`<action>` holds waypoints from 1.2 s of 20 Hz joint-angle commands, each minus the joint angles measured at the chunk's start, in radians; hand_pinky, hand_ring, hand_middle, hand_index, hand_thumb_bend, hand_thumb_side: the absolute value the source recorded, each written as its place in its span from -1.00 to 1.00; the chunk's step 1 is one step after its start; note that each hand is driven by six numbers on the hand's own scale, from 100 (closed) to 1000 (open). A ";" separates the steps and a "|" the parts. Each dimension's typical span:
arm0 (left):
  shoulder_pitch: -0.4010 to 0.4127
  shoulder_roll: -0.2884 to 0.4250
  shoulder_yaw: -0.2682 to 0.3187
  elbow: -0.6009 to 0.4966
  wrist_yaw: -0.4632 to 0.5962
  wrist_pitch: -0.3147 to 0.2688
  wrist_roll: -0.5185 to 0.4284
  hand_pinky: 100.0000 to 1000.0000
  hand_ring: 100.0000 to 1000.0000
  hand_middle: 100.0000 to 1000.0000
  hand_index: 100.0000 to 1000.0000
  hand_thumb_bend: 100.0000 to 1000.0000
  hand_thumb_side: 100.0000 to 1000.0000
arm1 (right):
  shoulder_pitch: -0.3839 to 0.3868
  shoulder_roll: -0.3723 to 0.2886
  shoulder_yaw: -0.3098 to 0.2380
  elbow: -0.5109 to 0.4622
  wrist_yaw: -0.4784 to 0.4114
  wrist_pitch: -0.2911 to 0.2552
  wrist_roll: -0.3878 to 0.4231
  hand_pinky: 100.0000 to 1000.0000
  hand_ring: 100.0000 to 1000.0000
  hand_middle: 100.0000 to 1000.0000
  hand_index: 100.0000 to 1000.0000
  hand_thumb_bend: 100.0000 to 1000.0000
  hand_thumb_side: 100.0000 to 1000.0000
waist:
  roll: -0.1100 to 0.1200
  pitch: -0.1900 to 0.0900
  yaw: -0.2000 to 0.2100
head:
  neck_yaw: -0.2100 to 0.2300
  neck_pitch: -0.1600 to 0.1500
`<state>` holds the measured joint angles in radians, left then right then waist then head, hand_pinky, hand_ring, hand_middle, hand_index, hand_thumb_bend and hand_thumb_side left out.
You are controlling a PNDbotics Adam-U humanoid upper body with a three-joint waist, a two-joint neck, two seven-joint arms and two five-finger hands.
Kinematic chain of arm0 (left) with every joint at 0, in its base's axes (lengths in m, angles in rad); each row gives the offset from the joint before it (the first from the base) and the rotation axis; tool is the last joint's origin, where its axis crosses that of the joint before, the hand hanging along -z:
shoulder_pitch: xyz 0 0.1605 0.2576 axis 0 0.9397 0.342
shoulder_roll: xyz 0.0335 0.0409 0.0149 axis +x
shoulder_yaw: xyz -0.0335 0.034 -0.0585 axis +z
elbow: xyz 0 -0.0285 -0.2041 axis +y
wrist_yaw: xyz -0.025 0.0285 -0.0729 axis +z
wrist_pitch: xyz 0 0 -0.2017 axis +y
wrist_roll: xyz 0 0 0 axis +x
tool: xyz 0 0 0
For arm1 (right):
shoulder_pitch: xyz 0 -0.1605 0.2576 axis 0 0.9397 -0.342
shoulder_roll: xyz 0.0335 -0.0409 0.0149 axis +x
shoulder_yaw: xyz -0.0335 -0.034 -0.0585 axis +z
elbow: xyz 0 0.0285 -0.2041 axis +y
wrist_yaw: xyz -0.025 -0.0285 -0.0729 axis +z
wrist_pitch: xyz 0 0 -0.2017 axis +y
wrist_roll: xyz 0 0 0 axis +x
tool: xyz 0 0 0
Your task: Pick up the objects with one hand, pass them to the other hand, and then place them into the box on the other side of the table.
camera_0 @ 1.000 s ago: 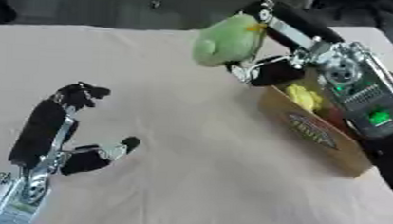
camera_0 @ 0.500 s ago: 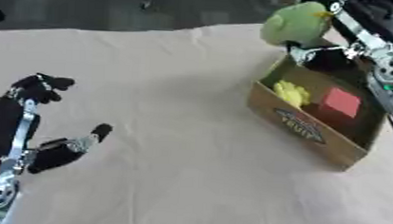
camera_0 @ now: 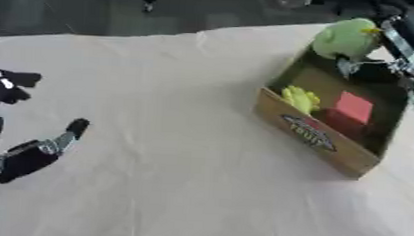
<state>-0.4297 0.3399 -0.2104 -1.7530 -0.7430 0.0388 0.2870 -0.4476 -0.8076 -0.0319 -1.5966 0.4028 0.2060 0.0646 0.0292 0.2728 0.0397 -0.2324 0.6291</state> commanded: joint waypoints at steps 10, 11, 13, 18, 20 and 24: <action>0.008 0.038 0.047 -0.033 0.010 0.023 0.029 0.05 0.01 0.12 0.44 0.25 -0.34 | 0.005 -0.036 -0.029 0.120 0.074 0.005 -0.016 0.86 0.68 0.51 0.75 -0.51 -0.15 | 0.003 -0.020 0.007 | -0.024 -0.013; 0.008 0.039 0.049 -0.033 0.010 0.024 0.031 0.05 0.01 0.12 0.44 0.25 -0.34 | 0.006 -0.036 -0.027 0.124 0.082 0.004 -0.013 0.87 0.72 0.60 0.80 -0.56 0.00 | 0.003 -0.020 0.007 | -0.025 -0.013; 0.009 0.040 0.052 -0.033 0.010 0.027 0.034 0.05 0.01 0.12 0.44 0.25 -0.35 | 0.007 -0.035 -0.029 0.130 0.098 0.005 -0.009 0.88 0.76 0.68 0.84 -0.64 0.18 | 0.003 -0.021 0.007 | -0.026 -0.013; 0.012 0.043 0.057 -0.032 0.009 0.030 0.038 0.05 0.02 0.12 0.45 0.26 -0.35 | 0.012 -0.032 -0.035 0.129 0.110 0.018 -0.033 0.90 0.80 0.74 0.87 -0.66 0.27 | 0.003 -0.020 0.006 | -0.023 -0.008; 0.013 0.044 0.060 -0.031 0.008 0.032 0.039 0.05 0.02 0.12 0.45 0.26 -0.36 | 0.015 -0.033 -0.036 0.121 0.110 0.018 -0.040 0.90 0.82 0.78 0.88 -0.60 0.20 | 0.002 -0.020 0.006 | -0.020 -0.006; 0.014 0.043 0.061 -0.030 0.008 0.033 0.041 0.05 0.02 0.12 0.45 0.25 -0.36 | 0.016 -0.034 -0.038 0.111 0.125 0.006 -0.043 0.90 0.83 0.77 0.86 -0.40 -0.06 | 0.001 -0.020 0.006 | -0.018 -0.004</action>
<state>-0.4103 0.3559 -0.1624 -1.7646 -0.7354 0.0720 0.3245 -0.4222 -0.8075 -0.0546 -1.4613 0.5175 0.2176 0.0251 0.0342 0.2728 0.0462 -0.2529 0.6295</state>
